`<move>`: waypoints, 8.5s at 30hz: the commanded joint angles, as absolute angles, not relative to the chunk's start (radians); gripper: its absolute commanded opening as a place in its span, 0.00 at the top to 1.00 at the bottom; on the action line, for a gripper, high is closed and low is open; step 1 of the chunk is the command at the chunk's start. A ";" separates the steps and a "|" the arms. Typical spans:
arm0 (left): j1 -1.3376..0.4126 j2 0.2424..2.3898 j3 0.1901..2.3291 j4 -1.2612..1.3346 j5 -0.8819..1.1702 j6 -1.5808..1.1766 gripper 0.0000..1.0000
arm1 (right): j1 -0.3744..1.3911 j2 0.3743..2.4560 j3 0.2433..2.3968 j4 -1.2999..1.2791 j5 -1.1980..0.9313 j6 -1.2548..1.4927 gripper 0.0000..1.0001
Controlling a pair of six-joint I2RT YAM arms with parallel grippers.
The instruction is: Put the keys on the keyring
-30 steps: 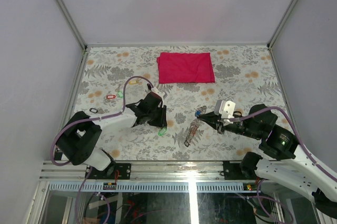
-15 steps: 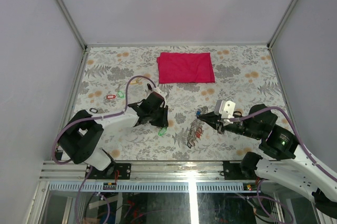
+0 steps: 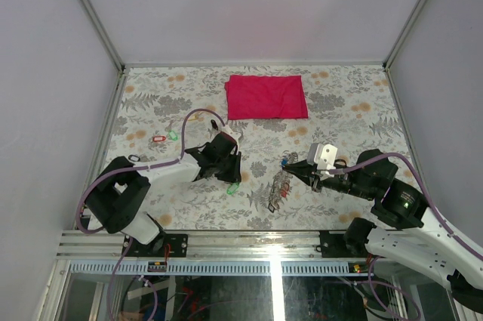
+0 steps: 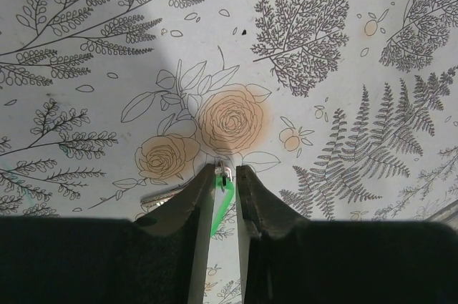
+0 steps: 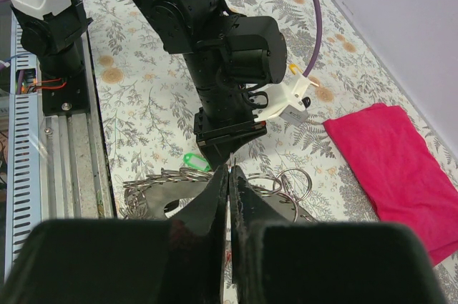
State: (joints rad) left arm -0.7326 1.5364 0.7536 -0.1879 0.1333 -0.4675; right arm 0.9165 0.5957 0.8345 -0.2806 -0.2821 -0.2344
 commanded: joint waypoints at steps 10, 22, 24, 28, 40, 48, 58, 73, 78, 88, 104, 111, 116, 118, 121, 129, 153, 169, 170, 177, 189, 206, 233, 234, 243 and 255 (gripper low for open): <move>-0.743 1.509 0.745 -0.215 0.110 -0.466 0.78 | 0.924 0.584 0.851 -0.215 -0.299 -0.221 1.00; -0.755 1.502 0.731 -0.216 0.109 -0.472 0.79 | 0.924 0.584 0.850 -0.213 -0.299 -0.213 1.00; -0.756 1.503 0.731 -0.213 0.107 -0.472 0.81 | 0.924 0.586 0.850 -0.212 -0.300 -0.214 1.00; -0.755 1.510 0.734 -0.206 0.102 -0.472 0.82 | 0.924 0.586 0.850 -0.213 -0.299 -0.213 1.00; -0.756 1.530 0.745 -0.193 0.094 -0.475 0.97 | 0.924 0.584 0.852 -0.218 -0.298 -0.215 1.00; -0.755 1.488 0.748 -0.181 0.126 -0.435 1.00 | 0.923 0.582 0.848 -0.211 -0.292 -0.223 1.00; -0.756 1.255 0.746 -0.146 0.237 -0.316 1.00 | 0.924 0.574 0.844 -0.167 -0.241 -0.248 1.00; -0.760 0.863 0.700 -0.013 0.259 -0.072 1.00 | 0.924 0.670 0.866 -0.091 -0.329 -0.182 1.00; -0.760 0.818 0.746 -0.016 0.276 0.000 1.00 | 0.924 0.671 0.829 -0.009 -0.364 -0.268 1.00; -0.760 0.805 0.899 0.003 0.358 -0.096 1.00 | 0.924 0.755 0.892 0.007 -0.446 -0.248 0.99; -0.757 0.831 1.056 -0.137 0.683 0.140 1.00 | 0.924 0.852 1.088 0.024 -0.537 0.048 0.99; -0.706 0.890 1.096 -0.169 0.778 0.173 1.00 | 0.924 0.894 1.139 -0.056 -0.477 0.107 1.00; -0.587 0.908 1.116 -0.175 0.879 0.179 1.00 | 0.904 0.942 1.192 -0.117 -0.521 0.110 1.00; -0.542 0.912 1.119 -0.167 0.920 0.173 1.00 | 0.860 0.963 1.205 -0.111 -0.609 0.135 1.00; -0.494 0.918 1.116 -0.149 0.975 0.168 1.00 | 0.747 0.973 1.177 -0.007 -0.748 0.233 1.00; -0.443 0.956 1.106 -0.013 1.093 0.113 1.00 | 0.646 0.997 1.120 0.285 -0.896 0.480 1.00; -0.443 0.989 1.137 0.145 1.258 0.030 1.00 | 0.692 1.062 1.125 0.361 -0.854 0.588 1.00; -0.443 0.982 1.129 0.132 1.272 0.036 1.00 | 0.741 1.085 1.151 0.358 -0.816 0.564 1.00; -0.443 0.982 1.128 0.131 1.273 0.037 1.00 | 0.742 1.083 1.148 0.361 -0.817 0.564 1.00; -0.443 0.967 1.131 0.121 1.267 0.040 1.00 | 0.742 1.027 1.132 0.313 -0.738 0.503 1.00; -0.443 0.962 1.135 0.104 1.253 0.045 1.00 | 0.741 0.999 1.130 0.344 -0.818 0.511 1.00; -0.443 0.982 1.140 0.105 1.252 0.042 1.00 | 0.755 1.071 1.170 0.365 -0.871 0.522 1.00; -0.443 0.970 1.141 0.094 1.244 0.043 1.00 | 0.758 1.033 1.133 0.384 -0.853 0.508 1.00; -0.443 0.971 1.141 0.095 1.243 0.044 1.00 | 0.758 1.036 1.135 0.379 -0.848 0.506 1.00; -0.444 0.973 1.141 0.095 1.246 0.043 1.00 | 0.758 1.054 1.143 0.357 -0.830 0.498 1.00; -0.444 0.976 1.143 0.095 1.253 0.043 1.00 | 0.765 1.071 1.150 0.333 -0.813 0.485 1.00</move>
State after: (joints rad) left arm -0.4503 0.9806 1.1137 0.0883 1.2495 0.0383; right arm 0.7517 1.0691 1.1004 0.2691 -0.8284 0.4931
